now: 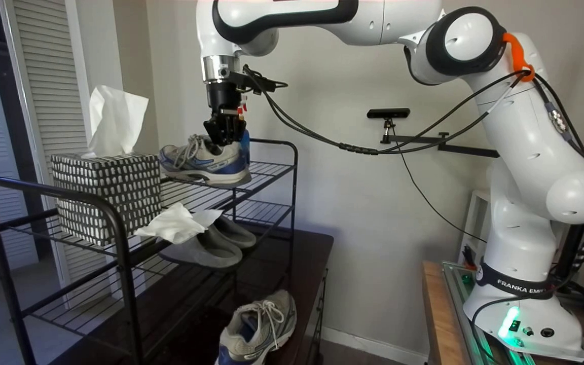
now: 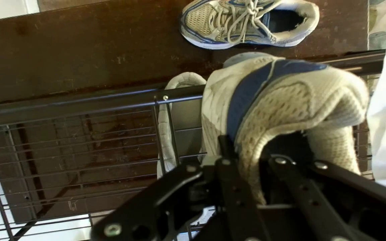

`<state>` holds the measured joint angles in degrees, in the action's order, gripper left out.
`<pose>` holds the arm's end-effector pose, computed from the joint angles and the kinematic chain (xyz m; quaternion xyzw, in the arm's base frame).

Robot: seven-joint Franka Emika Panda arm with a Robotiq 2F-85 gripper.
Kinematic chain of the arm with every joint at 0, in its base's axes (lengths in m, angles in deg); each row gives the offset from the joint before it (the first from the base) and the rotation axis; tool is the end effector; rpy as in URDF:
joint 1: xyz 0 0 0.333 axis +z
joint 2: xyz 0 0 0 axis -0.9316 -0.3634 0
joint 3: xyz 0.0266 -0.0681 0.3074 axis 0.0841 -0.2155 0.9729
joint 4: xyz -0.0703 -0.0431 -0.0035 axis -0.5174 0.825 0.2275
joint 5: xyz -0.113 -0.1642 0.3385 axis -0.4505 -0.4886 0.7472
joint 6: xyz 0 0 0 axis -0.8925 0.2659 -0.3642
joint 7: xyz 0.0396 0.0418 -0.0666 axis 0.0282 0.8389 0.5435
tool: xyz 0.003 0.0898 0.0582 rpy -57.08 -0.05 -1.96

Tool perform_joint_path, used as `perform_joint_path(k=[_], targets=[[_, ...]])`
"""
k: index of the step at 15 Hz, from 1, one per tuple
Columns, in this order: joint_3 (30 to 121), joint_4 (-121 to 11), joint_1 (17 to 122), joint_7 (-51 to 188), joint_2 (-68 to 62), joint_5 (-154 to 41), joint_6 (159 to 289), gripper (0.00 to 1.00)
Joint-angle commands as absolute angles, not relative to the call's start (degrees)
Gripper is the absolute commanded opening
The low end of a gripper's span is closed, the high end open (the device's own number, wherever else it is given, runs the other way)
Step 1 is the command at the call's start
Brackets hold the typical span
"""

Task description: Pick up the shoe and put it on top of the rack

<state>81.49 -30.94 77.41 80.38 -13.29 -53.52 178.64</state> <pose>0.6720 0.1212 0.5122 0.9977 -0.0477 -0.0472 0.0056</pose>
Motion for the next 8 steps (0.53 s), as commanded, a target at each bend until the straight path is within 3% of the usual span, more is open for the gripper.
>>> perform_joint_path(k=[1,8], targets=[[81.9,-24.2,78.2,80.2,-17.3,-53.7,175.3,0.04],[82.9,-20.3,78.0,75.2,-21.2,-52.6,174.5,0.04]])
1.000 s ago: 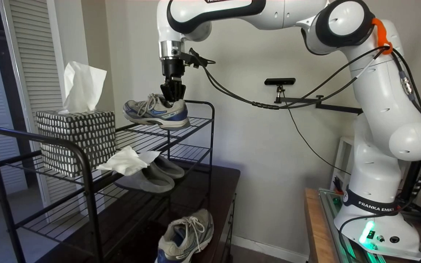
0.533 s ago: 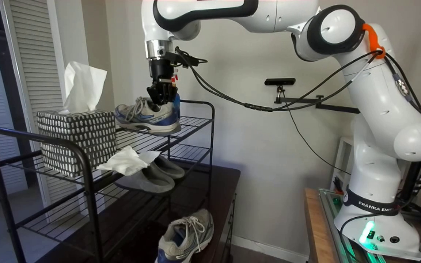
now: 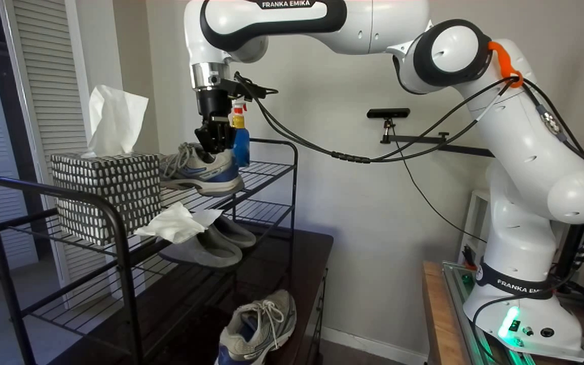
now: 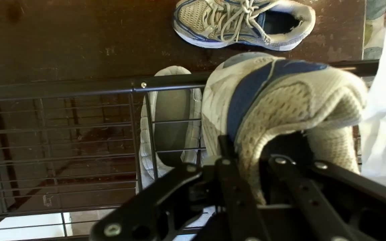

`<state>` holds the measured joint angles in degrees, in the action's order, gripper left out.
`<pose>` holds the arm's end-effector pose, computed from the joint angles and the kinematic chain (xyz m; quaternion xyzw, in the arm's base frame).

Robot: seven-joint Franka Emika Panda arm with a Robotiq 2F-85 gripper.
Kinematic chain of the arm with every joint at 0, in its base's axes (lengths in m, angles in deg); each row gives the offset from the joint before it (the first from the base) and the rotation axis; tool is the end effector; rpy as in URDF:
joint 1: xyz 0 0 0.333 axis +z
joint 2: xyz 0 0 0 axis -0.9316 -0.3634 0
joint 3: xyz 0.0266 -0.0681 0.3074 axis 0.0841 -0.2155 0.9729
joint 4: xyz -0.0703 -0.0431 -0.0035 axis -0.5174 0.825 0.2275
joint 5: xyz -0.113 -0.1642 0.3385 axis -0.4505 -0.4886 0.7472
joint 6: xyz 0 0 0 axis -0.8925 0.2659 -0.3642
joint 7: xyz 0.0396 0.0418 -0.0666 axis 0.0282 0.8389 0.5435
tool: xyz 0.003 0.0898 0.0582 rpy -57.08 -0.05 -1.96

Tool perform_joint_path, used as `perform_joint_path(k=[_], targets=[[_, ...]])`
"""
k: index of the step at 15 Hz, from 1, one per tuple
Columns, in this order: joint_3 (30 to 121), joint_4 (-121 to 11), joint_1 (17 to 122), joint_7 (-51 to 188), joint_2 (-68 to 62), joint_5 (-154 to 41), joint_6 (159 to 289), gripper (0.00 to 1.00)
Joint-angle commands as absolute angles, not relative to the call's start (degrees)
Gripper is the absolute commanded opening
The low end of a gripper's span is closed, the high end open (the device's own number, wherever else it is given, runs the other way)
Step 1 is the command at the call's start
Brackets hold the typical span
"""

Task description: Pick up the shoe and put it on top of the rack

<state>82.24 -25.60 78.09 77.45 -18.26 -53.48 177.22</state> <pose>0.6871 0.1381 0.4939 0.9983 -0.0112 -0.0572 0.0019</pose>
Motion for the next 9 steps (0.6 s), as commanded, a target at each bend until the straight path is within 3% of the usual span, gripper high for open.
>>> perform_joint_path(k=[1,5,6,7,9], targets=[[83.1,-20.3,77.9,74.9,-21.5,-52.5,174.7,0.04],[83.5,-19.1,77.7,74.6,-22.7,-52.1,174.4,0.04],[83.5,-18.9,77.7,74.7,-23.0,-52.2,174.2,0.4],[83.5,-18.8,77.7,74.8,-23.1,-52.1,174.2,0.41],[83.5,-18.5,77.6,74.8,-23.0,-52.1,174.1,0.54]])
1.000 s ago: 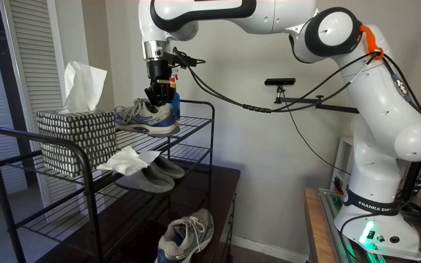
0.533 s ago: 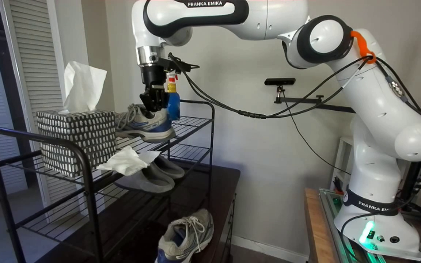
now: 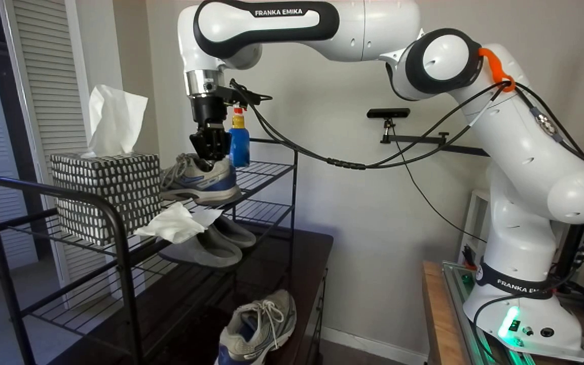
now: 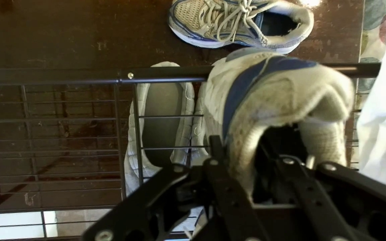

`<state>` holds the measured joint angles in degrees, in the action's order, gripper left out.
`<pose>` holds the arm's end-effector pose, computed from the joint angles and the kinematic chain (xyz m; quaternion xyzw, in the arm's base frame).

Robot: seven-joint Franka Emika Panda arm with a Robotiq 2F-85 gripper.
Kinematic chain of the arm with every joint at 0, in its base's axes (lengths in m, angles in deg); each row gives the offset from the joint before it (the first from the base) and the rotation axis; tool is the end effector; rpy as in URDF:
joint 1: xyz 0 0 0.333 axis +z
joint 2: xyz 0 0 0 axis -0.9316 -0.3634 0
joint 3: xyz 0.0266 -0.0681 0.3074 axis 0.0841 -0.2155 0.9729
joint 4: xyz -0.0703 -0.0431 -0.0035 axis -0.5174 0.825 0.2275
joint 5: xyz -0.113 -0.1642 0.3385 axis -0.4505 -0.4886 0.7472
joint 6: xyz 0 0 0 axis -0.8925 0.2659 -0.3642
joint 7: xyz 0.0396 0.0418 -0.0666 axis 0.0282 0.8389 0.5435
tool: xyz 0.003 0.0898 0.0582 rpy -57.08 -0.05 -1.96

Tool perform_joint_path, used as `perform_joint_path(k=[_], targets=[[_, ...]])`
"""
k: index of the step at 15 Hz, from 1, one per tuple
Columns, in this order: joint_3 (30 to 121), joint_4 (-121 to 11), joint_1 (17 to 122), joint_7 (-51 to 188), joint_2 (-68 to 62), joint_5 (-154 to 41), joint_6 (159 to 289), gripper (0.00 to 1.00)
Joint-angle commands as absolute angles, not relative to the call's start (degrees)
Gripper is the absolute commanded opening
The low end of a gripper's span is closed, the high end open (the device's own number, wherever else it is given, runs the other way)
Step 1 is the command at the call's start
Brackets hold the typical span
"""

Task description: Pick up the shoe and put it on top of the rack

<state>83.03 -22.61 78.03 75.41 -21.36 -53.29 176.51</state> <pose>0.6960 0.1457 0.4792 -0.9978 -0.0114 0.0653 0.0040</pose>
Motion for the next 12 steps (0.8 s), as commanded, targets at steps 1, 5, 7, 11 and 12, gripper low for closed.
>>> perform_joint_path(k=[1,5,7,11,12], targets=[[83.5,-18.2,77.6,74.9,-22.9,-52.1,173.9,0.6],[83.4,-18.3,78.0,74.8,-19.8,-53.0,173.4,0.88],[82.8,-20.8,78.3,73.2,-15.8,-55.2,172.4,0.99],[82.4,-20.7,77.8,72.3,-14.5,-55.7,173.6,1.0],[82.2,-21.6,77.7,71.8,-12.9,-55.8,173.6,1.0]])
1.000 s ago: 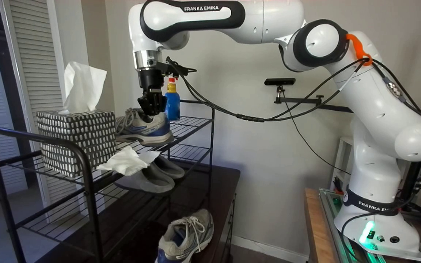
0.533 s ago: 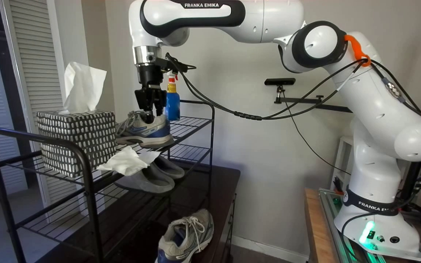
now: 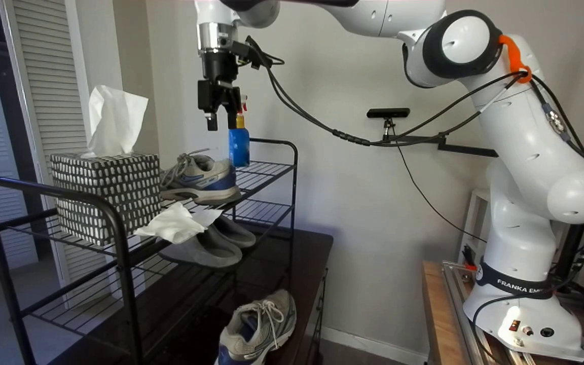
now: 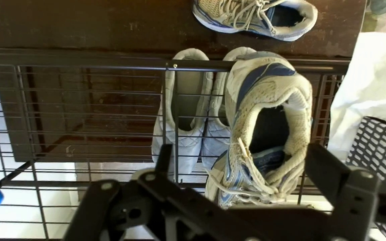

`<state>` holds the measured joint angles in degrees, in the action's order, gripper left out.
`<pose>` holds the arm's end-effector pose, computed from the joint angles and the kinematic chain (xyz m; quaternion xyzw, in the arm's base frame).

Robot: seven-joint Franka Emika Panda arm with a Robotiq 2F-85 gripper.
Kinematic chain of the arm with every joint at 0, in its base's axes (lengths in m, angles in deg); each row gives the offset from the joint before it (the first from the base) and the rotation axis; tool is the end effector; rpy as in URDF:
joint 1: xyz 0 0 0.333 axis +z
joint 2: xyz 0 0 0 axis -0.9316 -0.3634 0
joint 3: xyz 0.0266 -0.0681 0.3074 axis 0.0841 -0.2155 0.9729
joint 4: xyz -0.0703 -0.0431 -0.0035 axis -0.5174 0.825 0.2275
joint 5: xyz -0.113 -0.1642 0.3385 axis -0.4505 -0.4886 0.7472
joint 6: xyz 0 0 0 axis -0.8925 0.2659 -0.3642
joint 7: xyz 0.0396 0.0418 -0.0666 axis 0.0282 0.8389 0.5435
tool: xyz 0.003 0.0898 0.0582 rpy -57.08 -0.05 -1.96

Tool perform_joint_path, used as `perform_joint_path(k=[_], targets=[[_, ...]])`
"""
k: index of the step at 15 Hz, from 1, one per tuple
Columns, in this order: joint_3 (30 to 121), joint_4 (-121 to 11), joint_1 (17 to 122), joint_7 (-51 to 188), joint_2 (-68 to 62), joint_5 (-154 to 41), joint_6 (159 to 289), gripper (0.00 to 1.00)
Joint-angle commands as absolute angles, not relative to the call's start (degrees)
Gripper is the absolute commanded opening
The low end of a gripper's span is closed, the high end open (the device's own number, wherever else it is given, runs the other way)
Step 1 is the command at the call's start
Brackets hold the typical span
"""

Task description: Pick up the shoe and put it on top of the rack

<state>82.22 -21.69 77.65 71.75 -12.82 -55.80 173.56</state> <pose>0.6647 0.1234 0.5858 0.9994 0.0330 -0.0046 0.0126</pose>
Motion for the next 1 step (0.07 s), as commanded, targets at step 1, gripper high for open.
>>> perform_joint_path(k=[1], targets=[[82.1,-22.5,77.5,71.5,-11.8,-55.8,173.6,1.0]])
